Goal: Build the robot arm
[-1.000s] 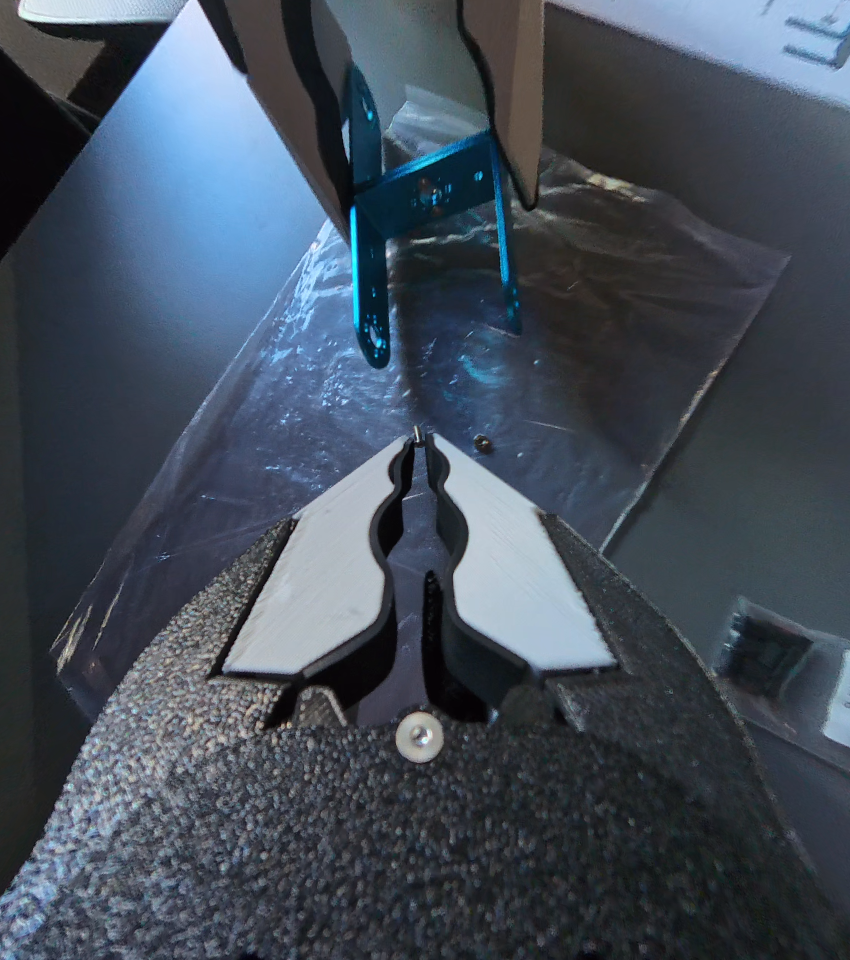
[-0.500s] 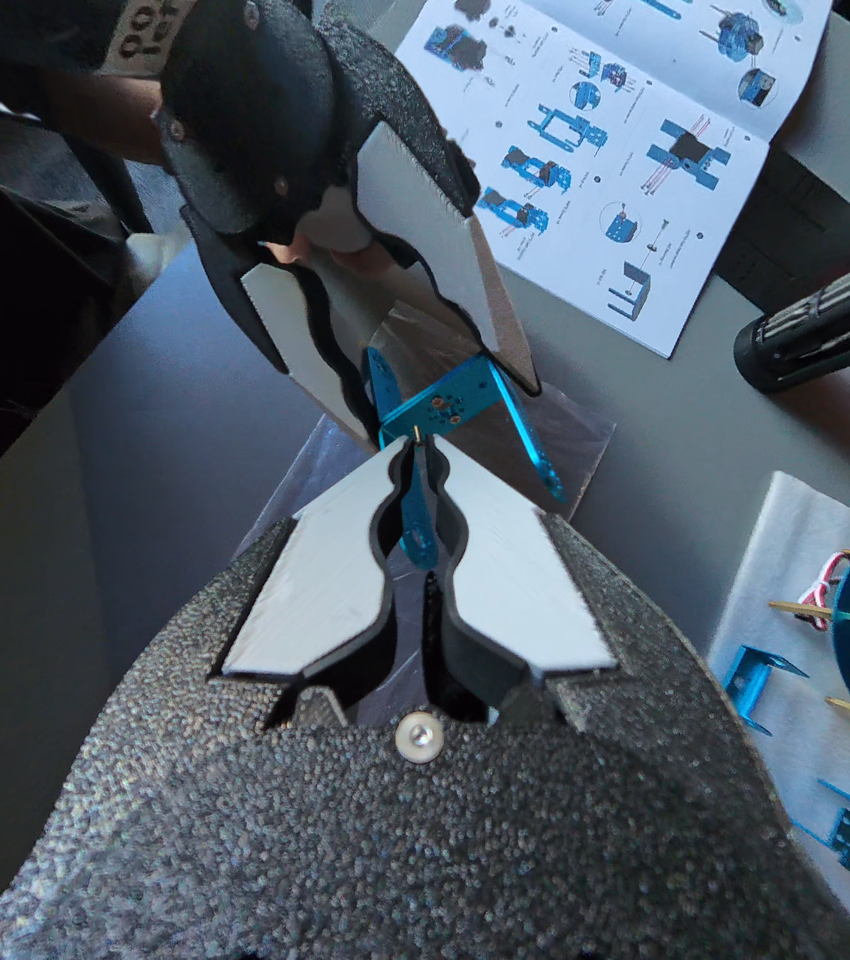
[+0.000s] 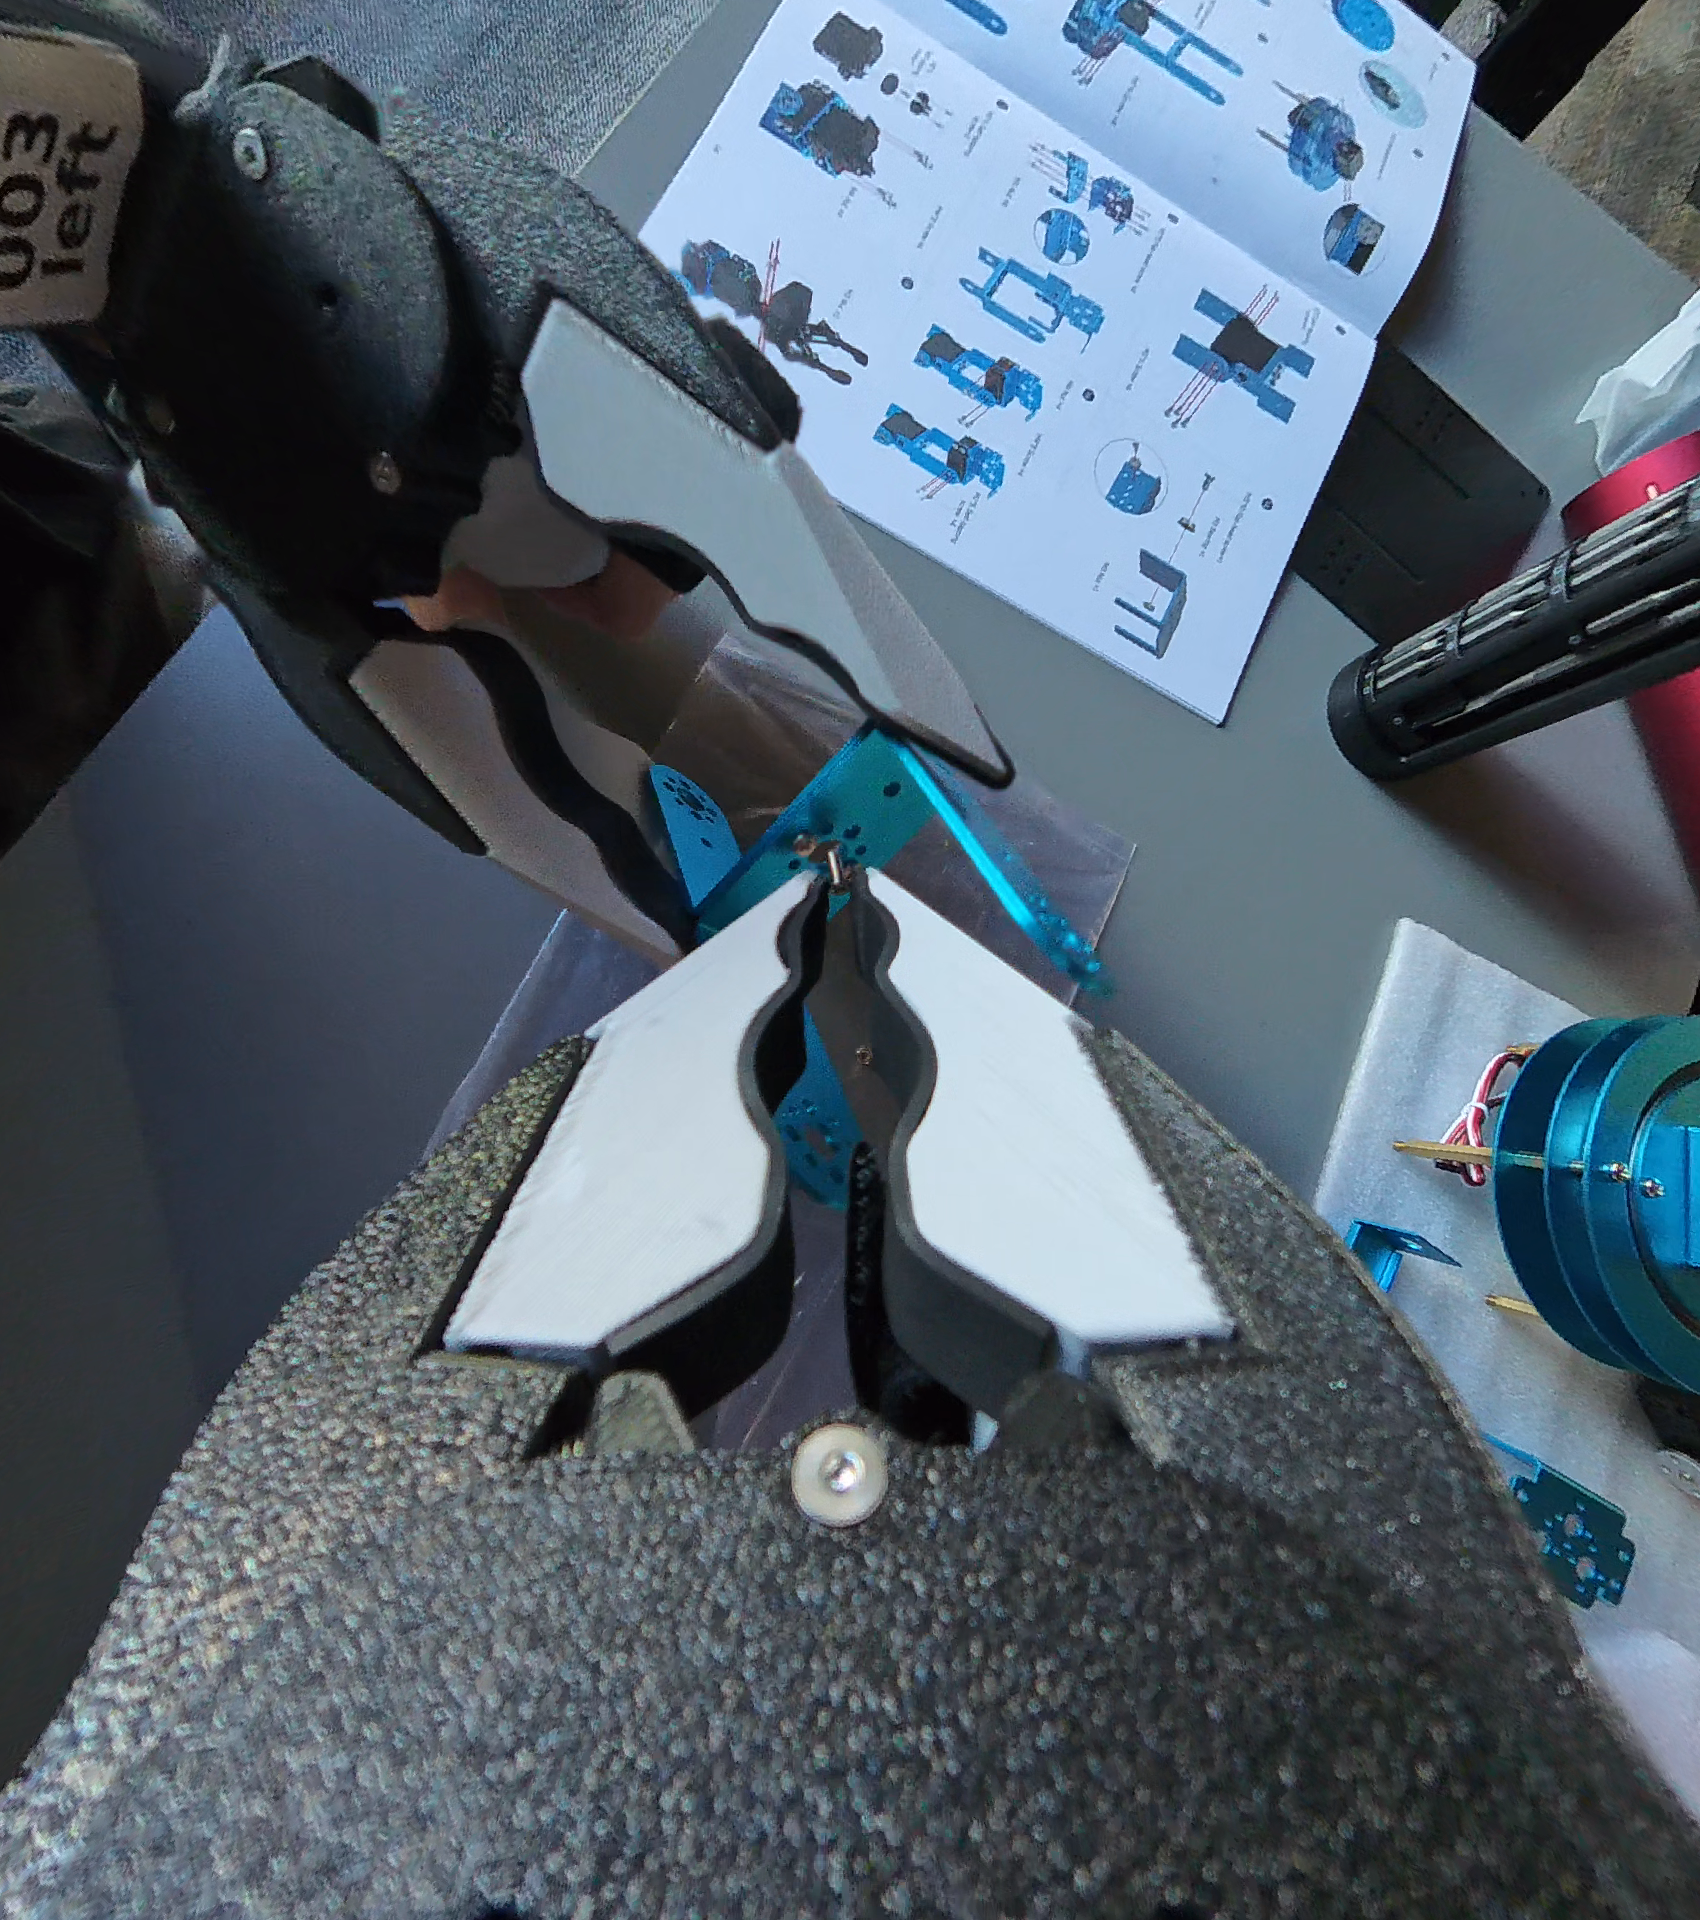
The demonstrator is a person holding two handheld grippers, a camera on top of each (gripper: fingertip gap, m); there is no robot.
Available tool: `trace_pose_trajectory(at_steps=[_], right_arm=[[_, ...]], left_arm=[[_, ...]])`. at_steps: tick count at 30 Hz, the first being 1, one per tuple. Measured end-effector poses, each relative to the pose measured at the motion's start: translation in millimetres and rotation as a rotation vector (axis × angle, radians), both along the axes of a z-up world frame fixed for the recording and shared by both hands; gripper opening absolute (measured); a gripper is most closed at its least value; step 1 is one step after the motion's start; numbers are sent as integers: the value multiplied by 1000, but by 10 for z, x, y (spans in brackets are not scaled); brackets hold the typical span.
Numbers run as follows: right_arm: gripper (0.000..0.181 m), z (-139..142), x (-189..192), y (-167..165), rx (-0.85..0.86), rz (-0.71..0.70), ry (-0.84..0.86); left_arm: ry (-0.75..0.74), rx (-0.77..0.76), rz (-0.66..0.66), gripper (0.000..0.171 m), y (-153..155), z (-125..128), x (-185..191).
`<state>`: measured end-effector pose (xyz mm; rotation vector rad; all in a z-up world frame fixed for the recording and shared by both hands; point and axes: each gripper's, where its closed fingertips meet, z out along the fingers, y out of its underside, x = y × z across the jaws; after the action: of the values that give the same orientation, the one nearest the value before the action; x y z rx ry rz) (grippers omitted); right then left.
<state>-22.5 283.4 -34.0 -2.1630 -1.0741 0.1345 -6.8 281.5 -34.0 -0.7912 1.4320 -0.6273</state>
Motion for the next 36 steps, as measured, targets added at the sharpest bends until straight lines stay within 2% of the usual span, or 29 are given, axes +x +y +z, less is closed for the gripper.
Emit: trace_pose_trajectory(at_steps=[4, 6, 9, 13, 25, 36], right_arm=[[4, 133, -12, 1, 11, -8, 4], [4, 236, -71, -25, -3, -3, 43], [3, 362, -73, -21, -34, -21, 15], [2, 536, -155, -41, -88, -14, -48], [3, 743, -414, -87, -316, -35, -150], [3, 887, -533, -76, -336, -74, -262]], left_arm=[[-90, 72, 108, 65, 31, 172, -32], [-139, 107, 141, 65, 6, 262, -49], [-205, 141, 183, 64, -35, 395, -95], [-281, 80, 205, 65, -66, 555, -180], [-454, -65, 218, 64, -101, 931, -431], [-525, -67, 208, 64, -120, 1060, -574]])
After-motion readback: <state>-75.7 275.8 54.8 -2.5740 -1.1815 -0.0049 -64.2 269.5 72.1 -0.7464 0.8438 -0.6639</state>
